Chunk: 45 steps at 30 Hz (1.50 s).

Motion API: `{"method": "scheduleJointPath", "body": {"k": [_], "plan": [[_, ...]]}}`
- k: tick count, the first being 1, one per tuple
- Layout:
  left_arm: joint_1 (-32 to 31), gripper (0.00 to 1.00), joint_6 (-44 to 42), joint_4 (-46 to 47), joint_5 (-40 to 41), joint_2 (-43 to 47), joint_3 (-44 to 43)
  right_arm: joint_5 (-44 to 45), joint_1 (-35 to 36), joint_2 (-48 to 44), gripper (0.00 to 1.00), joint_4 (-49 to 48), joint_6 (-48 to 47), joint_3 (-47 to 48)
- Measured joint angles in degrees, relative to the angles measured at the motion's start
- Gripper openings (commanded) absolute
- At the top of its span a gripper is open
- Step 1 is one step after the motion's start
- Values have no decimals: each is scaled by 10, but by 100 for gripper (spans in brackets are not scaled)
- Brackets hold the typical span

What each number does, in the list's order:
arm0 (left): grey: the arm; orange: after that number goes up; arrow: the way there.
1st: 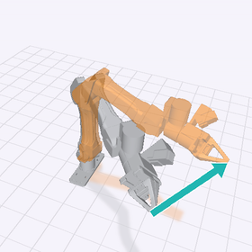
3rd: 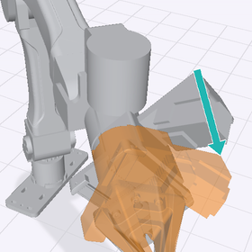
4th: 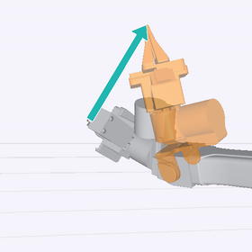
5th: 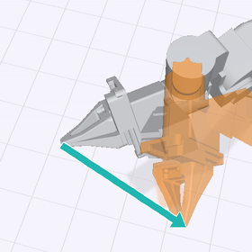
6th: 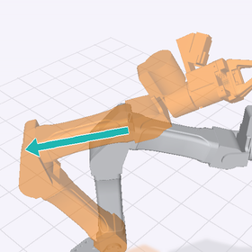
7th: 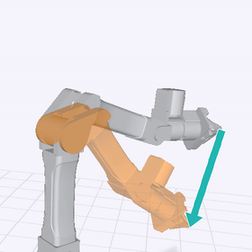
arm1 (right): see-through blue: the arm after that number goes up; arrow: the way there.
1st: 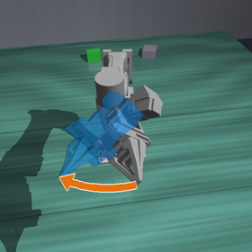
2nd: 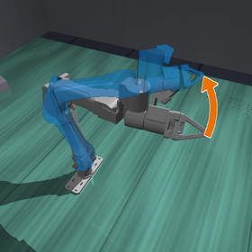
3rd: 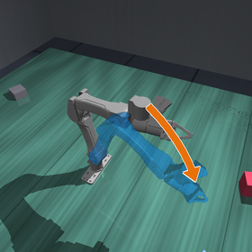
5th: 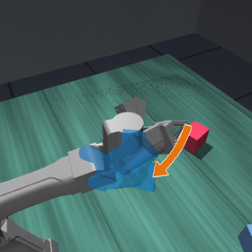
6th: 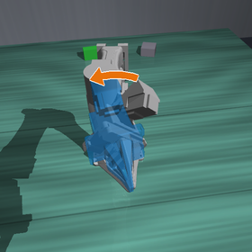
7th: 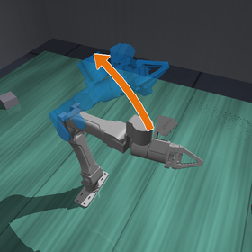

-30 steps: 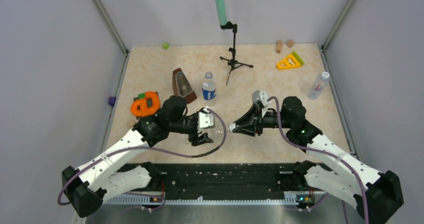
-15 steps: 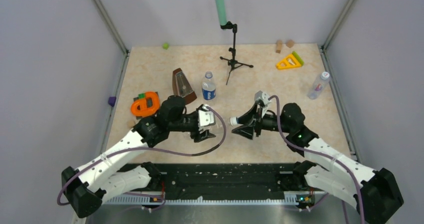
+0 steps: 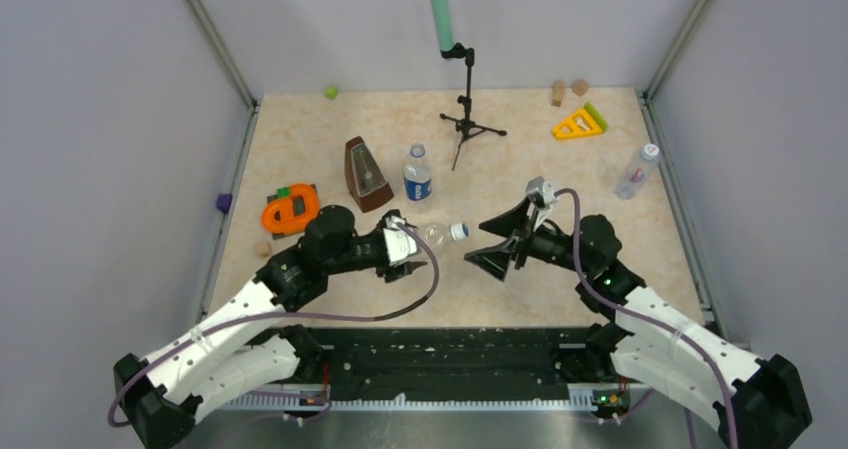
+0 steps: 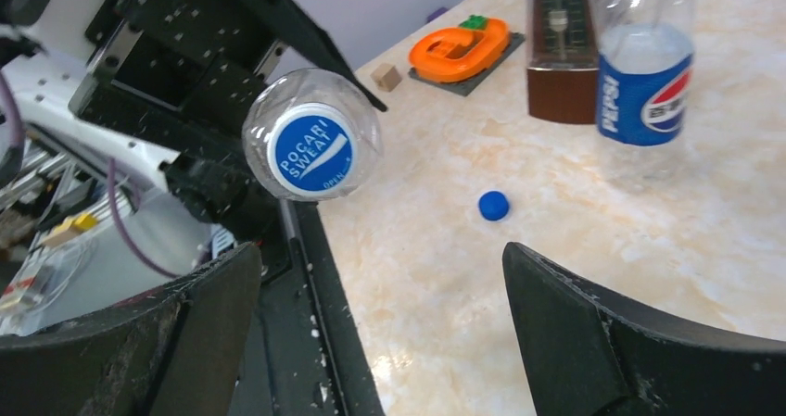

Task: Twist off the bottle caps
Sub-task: Unscrew the bottle cap from the plastic bottle.

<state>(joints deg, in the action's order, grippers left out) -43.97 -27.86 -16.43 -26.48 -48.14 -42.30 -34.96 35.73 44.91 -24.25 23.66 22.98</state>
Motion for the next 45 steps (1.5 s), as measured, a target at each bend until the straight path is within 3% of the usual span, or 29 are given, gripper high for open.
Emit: {"method": "scheduleJointPath", "body": {"k": [10,18,21,31,40,45], "plan": [[0,0,4,90,82,55,63,182,0,-27,99,24,120,13],[0,0,7,103,112,55,63,288,0,69,99,240,177,171],[0,0,7,105,128,55,63,326,0,69,99,282,207,187],[-1,0,-4,122,161,59,79,304,0,54,99,259,276,122],[-3,0,-8,143,180,61,89,344,0,172,99,429,269,251],[-5,0,-12,157,195,72,100,329,-3,161,92,421,276,243]]}}
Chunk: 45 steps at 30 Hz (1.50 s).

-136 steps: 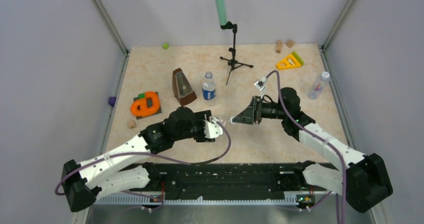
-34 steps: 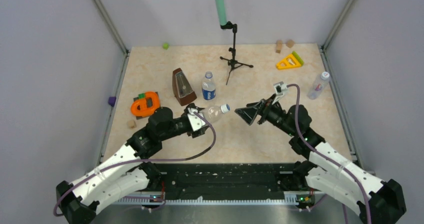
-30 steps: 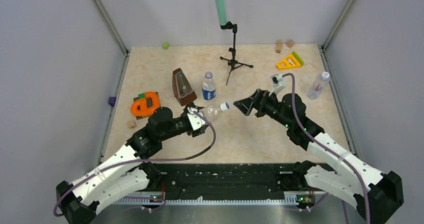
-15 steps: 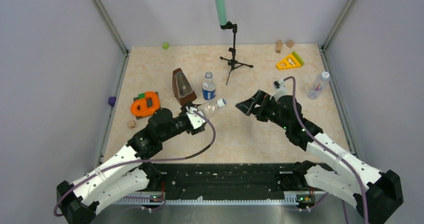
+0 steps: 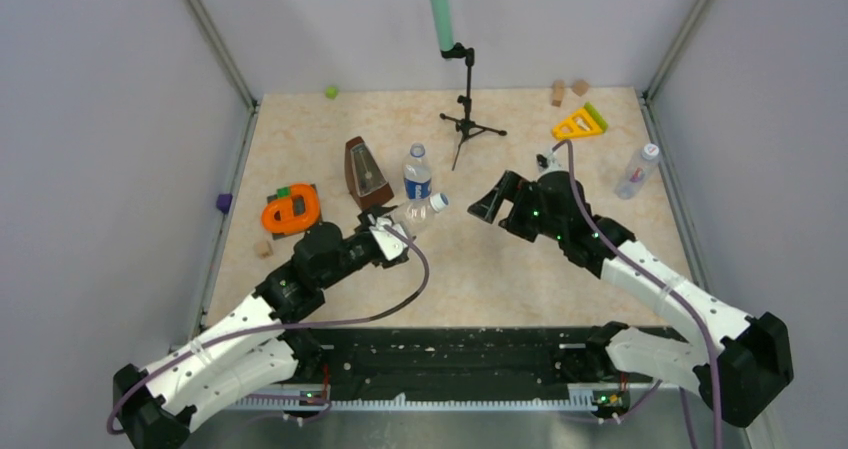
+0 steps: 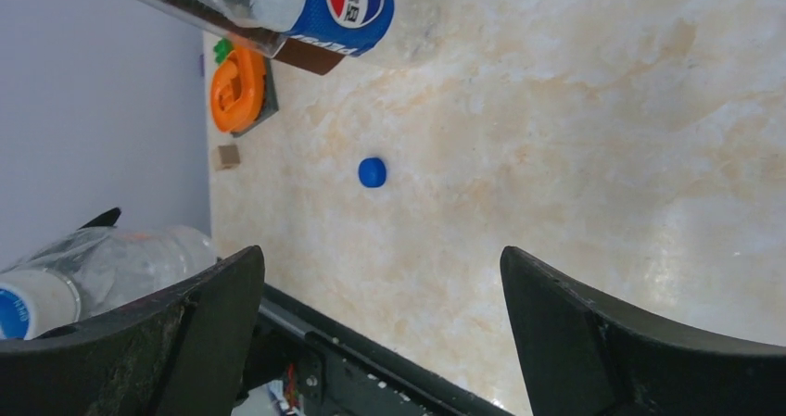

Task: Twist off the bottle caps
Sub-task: Unscrew the bottle cap from the plastic bottle.

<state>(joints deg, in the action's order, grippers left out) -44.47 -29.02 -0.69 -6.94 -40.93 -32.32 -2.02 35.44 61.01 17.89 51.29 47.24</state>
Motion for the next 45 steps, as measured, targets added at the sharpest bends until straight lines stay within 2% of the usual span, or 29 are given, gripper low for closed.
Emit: {"method": "scheduleJointPath", "body": {"k": [5,8,10,14,22,31,40,45], "plan": [[-21,0,-18,7,29,2,9,-69,0,-35,82,-120,53,-87],[-43,0,-35,7,56,2,12,-107,0,-37,81,-193,94,-129],[-54,0,-47,8,70,2,15,-123,0,-37,80,-219,111,-141],[-68,0,-68,8,92,-4,18,-137,0,-53,72,-261,136,-143],[-94,0,-107,7,148,-29,18,-148,0,-91,65,-315,157,-143],[-116,0,-127,7,174,-48,19,-196,0,-36,54,-319,153,-137],[-121,0,-129,-2,173,-50,18,-230,0,-10,51,-332,153,-124],[-123,0,-129,-8,173,-50,18,-236,0,-6,45,-342,152,-122]]}}
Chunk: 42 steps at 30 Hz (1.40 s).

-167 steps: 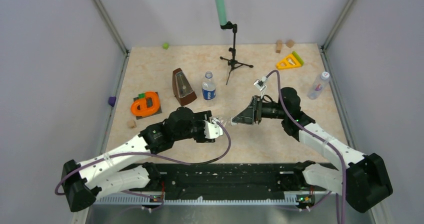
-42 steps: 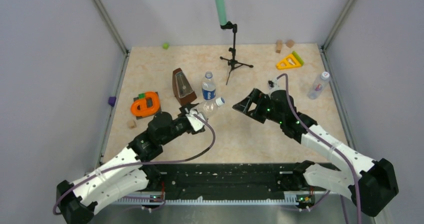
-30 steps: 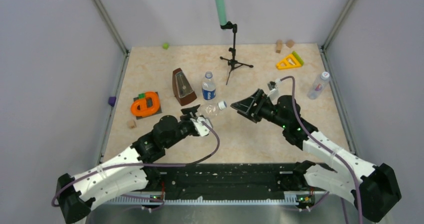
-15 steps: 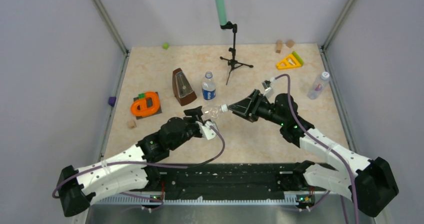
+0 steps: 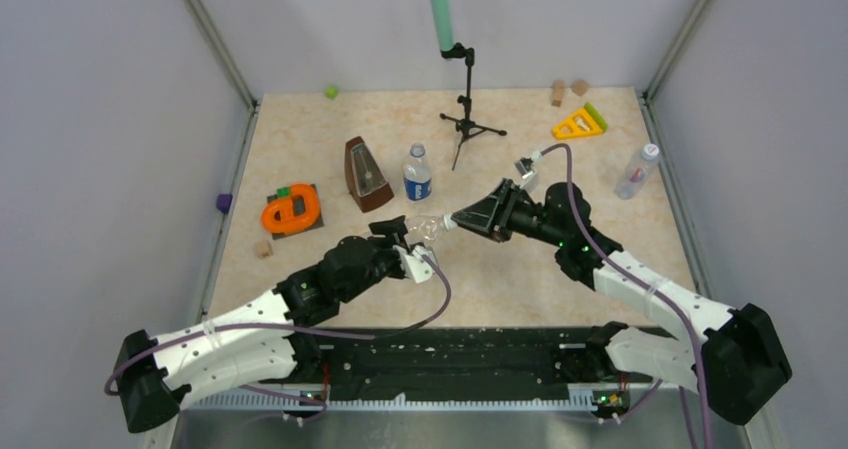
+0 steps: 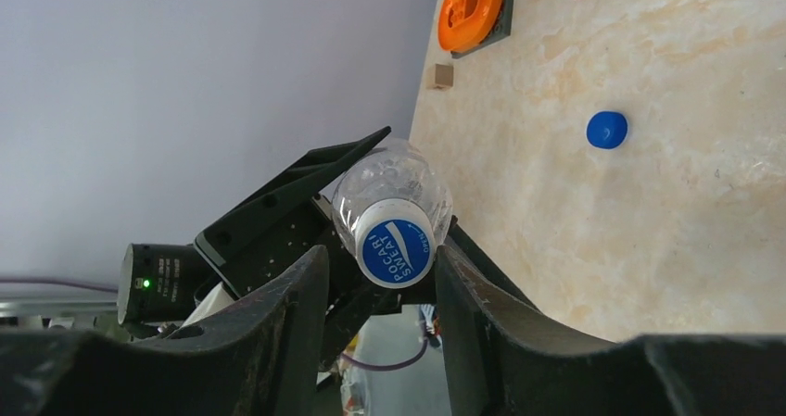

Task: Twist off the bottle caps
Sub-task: Unscrew the bottle cap from the plastic bottle.

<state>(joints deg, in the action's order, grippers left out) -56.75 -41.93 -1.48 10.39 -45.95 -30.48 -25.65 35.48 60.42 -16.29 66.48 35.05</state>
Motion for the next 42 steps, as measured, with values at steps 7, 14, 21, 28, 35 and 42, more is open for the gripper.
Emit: {"method": "scheduleJointPath", "body": {"k": [7,14,21,28,35,42], "plan": [[0,0,0,0,0,0,0,-21,0,21,30,-16,0,0],[0,0,2,-1,2,0,0,-25,0,25,16,-17,-9,0],[0,0,15,-16,-9,17,0,-44,0,25,5,-25,-35,0],[5,0,62,-37,-50,33,-4,-73,3,15,2,20,-140,26],[22,0,99,-87,-113,22,-38,-103,3,-4,0,55,-222,40],[49,0,132,-125,-200,31,-74,-136,1,-36,22,-17,-228,12]]}}
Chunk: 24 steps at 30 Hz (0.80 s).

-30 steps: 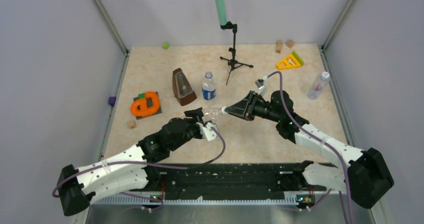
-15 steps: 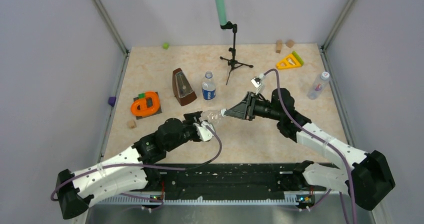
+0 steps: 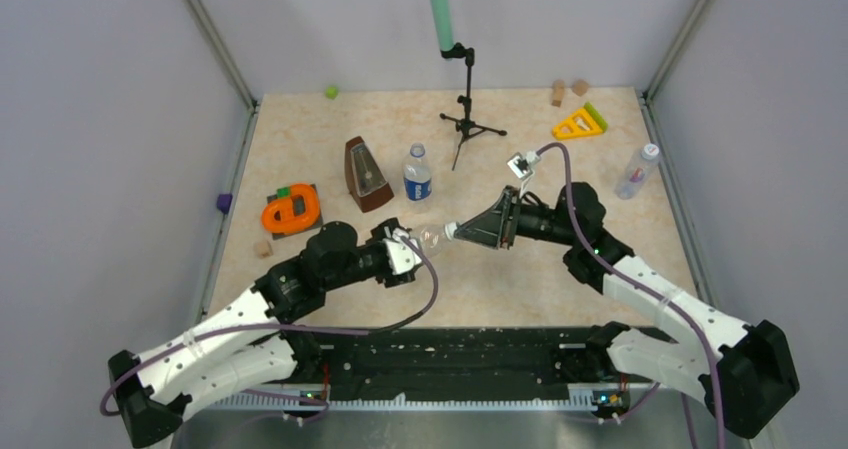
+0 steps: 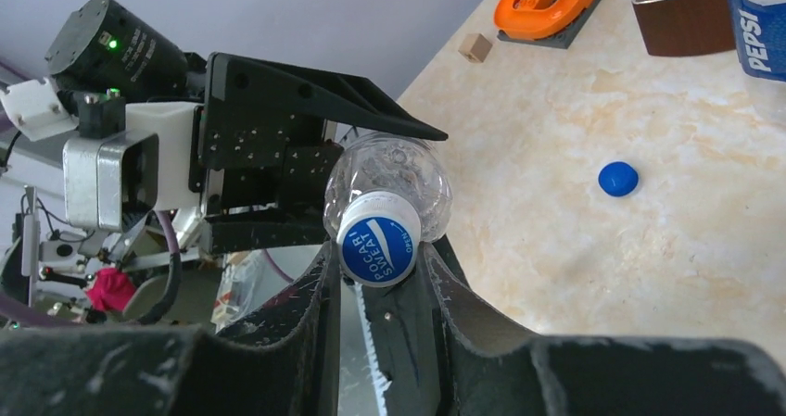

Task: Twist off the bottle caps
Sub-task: Unscrew the bottle cap from the plastic bottle.

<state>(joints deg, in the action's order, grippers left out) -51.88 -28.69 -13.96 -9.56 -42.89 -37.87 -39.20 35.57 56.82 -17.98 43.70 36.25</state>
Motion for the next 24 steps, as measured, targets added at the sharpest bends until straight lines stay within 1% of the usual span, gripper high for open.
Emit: {"method": "scheduleJointPath", "body": {"k": [3,4,7,8,12,16,19,24], "plan": [[6,0,19,-8,-21,-1,-6,-5,0,-5,47,2,-8,0],[7,0,26,-9,-30,-2,-7,-7,0,-6,54,6,-11,1],[1,0,32,0,-57,-16,-15,-6,7,-7,66,33,-17,5],[0,0,30,2,-59,-21,-19,2,8,-7,68,49,-19,7],[-1,0,7,0,-37,-44,-30,38,9,-7,69,86,-13,10],[-3,0,-18,-2,-9,-64,-41,57,9,-8,68,87,6,8],[-4,0,-34,-2,12,-70,-44,72,9,-18,62,69,28,0],[-8,0,-52,-2,26,-71,-44,101,9,-33,52,68,50,0]]}}
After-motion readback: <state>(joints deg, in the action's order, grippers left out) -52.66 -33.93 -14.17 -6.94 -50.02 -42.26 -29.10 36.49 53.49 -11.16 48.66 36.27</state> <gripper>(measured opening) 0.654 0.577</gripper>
